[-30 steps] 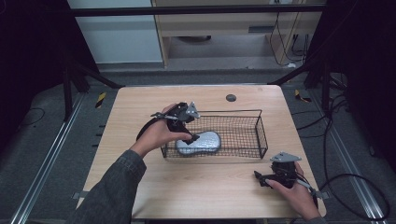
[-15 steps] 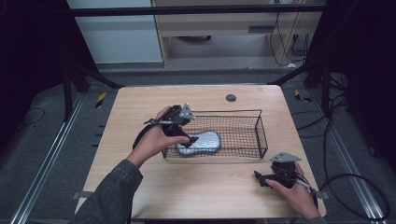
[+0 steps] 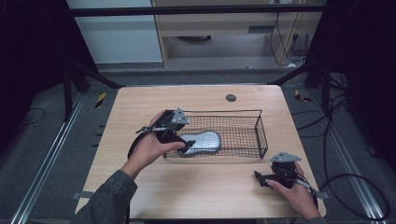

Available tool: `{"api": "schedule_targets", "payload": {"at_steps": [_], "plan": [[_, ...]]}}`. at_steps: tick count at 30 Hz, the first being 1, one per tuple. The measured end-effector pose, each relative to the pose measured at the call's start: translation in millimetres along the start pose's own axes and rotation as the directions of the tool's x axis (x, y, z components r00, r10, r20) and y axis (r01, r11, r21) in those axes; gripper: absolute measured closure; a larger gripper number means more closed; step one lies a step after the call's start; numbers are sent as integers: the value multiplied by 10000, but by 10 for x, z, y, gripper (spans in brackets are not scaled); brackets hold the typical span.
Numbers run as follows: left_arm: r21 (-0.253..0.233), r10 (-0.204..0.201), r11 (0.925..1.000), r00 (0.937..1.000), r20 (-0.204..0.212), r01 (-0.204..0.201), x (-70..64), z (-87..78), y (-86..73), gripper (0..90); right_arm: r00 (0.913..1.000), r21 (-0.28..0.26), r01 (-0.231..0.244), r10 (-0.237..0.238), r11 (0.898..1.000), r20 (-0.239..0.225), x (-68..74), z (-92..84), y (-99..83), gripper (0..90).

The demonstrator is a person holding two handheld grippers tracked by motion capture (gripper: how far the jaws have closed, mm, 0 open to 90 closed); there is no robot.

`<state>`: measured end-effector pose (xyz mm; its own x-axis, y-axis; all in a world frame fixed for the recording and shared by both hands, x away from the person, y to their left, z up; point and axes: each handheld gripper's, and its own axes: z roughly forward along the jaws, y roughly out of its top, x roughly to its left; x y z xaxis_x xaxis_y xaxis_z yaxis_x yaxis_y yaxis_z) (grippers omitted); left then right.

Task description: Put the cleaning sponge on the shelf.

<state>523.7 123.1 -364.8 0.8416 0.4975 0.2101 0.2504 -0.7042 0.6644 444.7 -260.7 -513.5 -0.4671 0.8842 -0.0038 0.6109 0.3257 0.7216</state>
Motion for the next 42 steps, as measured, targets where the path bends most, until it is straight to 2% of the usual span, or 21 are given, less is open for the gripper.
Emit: {"api": "schedule_targets", "payload": {"at_steps": [5, 12, 17, 20, 24, 26, 28, 31, 36, 40, 42], "plan": [[-283, -127, 9995, 9997, 206, 133, -40, -88, -45, 29, 10000, -13, -9, 9, 10000, 15, 1, 1, -1, 7], [-318, -253, 9992, 9996, -94, 250, -77, -221, -162, 29, 10000, -29, 1, -1, 10000, 27, 2, -1, -3, 7], [-338, -752, 9967, 9961, -460, 737, -54, -320, -313, 29, 10000, -27, 0, 0, 10000, 32, 2, -1, -3, 7], [-486, -1395, 9895, 9869, -806, 1359, -24, -367, -444, 33, 10000, -27, -5, 5, 10000, 36, 3, -1, -4, 7], [-482, -1937, 9807, 9756, -1038, 1895, 22, -421, -658, 30, 10000, -29, -24, 24, 10000, 51, 6, -3, -6, 7], [-308, -2255, 9742, 9662, -1253, 2234, 43, -440, -784, 30, 10000, -22, -64, 64, 10000, 73, 11, -7, -8, 8], [-403, -2657, 9641, 9542, -1372, 2626, 67, -470, -915, 31, 9999, -9, -51, 52, 10000, 98, 12, -9, -10, 8], [-604, -3013, 9534, 9427, -1434, 2956, 116, -513, -1101, 31, 9999, 0, -49, 49, 10000, 117, 14, -11, -11, 8], [-172, -3340, 9419, 9299, -1543, 3355, 163, -427, -1423, 41, 9999, -14, -56, 56, 10000, 118, 16, -11, -12, 8], [-23, -3635, 9299, 9182, -1574, 3677, 203, -355, -1593, 38, 9999, -14, -56, 56, 10000, 118, 16, -11, -12, 8], [54, -3688, 9274, 9164, -1554, 3741, 219, -322, -1655, 35, 9999, -15, -56, 56, 10000, 118, 16, -11, -12, 8]]}}
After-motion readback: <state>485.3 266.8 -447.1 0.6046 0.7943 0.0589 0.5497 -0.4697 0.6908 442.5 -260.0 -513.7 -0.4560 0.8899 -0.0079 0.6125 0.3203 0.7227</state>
